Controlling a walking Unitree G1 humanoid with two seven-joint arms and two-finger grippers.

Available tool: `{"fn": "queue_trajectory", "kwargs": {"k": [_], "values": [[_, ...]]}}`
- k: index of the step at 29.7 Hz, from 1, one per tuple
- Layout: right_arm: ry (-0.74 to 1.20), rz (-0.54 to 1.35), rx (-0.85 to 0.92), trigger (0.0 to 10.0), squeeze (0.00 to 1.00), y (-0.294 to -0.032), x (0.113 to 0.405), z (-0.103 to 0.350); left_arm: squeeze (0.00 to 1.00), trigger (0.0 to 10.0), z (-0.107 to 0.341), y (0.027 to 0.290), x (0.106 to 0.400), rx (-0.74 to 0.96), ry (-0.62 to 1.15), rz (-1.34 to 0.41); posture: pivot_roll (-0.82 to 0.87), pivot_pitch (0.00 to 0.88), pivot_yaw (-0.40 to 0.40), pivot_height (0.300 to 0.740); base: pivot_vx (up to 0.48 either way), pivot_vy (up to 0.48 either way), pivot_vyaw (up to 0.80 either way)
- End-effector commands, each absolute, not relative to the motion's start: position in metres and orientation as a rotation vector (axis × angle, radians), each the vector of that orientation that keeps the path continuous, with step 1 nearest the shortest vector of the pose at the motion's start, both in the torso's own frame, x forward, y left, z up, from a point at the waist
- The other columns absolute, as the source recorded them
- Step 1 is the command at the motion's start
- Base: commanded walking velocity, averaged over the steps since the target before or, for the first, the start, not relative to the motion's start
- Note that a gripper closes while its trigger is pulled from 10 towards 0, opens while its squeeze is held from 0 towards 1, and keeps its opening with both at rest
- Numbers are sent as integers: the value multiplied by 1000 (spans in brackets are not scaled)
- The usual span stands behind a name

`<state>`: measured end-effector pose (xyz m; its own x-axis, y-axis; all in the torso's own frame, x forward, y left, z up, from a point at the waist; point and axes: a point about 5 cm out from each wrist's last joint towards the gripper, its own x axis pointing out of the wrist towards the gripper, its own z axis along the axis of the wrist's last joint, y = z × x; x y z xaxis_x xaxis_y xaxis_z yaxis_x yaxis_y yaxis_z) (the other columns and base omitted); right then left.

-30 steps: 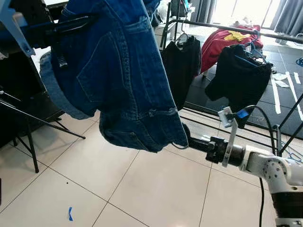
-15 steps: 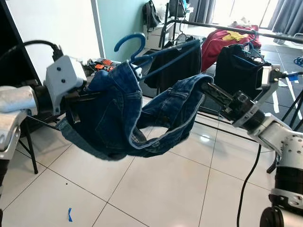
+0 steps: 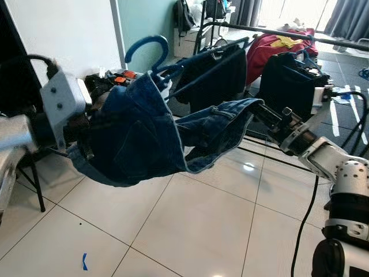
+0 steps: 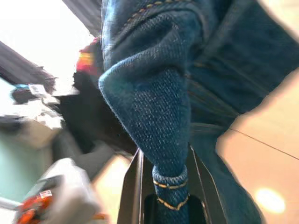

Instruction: Hang hanger

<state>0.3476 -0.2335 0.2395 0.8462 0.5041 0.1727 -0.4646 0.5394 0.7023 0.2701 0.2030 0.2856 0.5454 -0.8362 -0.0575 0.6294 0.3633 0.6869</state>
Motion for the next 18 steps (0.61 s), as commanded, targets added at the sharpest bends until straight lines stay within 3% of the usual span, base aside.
{"fn": "queue_trajectory", "kwargs": {"k": [1, 2, 3, 7, 10, 14, 15, 18], "values": [[28, 545, 813, 0, 0, -238, 350, 245, 0, 5804, 280, 195, 262, 751, -294, -1037, -56, 34, -24, 740, 0, 0, 0], [28, 545, 813, 0, 0, -238, 350, 245, 0, 5804, 280, 195, 262, 751, -294, -1037, -56, 34, -24, 740, 0, 0, 0], [35, 538, 811, 0, 0, -238, 351, 245, 0, 6745, 275, 190, 259, 741, -283, -1070, -54, 33, -26, 740, 0, 0, 0], [44, 532, 806, 0, 0, -235, 355, 249, 0, 7882, 256, 177, 253, 788, -212, -1147, -57, 29, -23, 740, 0, 0, 0], [43, 538, 805, 0, 0, -234, 356, 251, 0, 7882, 252, 176, 253, 792, -198, -1153, -57, 29, -23, 740, 0, 0, 0], [26, 567, 800, 0, 0, -230, 355, 259, 0, 8745, 246, 178, 259, 796, -167, -1097, -63, 33, -20, 740, 0, 0, 0], [21, 572, 799, 0, 0, -230, 354, 261, 0, 10000, 245, 178, 260, 800, -160, -1083, -63, 33, -20, 740, 0, 0, 0], [11, 620, 778, 0, 0, -226, 351, 268, 0, 10000, 241, 184, 265, 786, -107, -1008, -69, 39, -16, 740, 0, 0, 0]]}}
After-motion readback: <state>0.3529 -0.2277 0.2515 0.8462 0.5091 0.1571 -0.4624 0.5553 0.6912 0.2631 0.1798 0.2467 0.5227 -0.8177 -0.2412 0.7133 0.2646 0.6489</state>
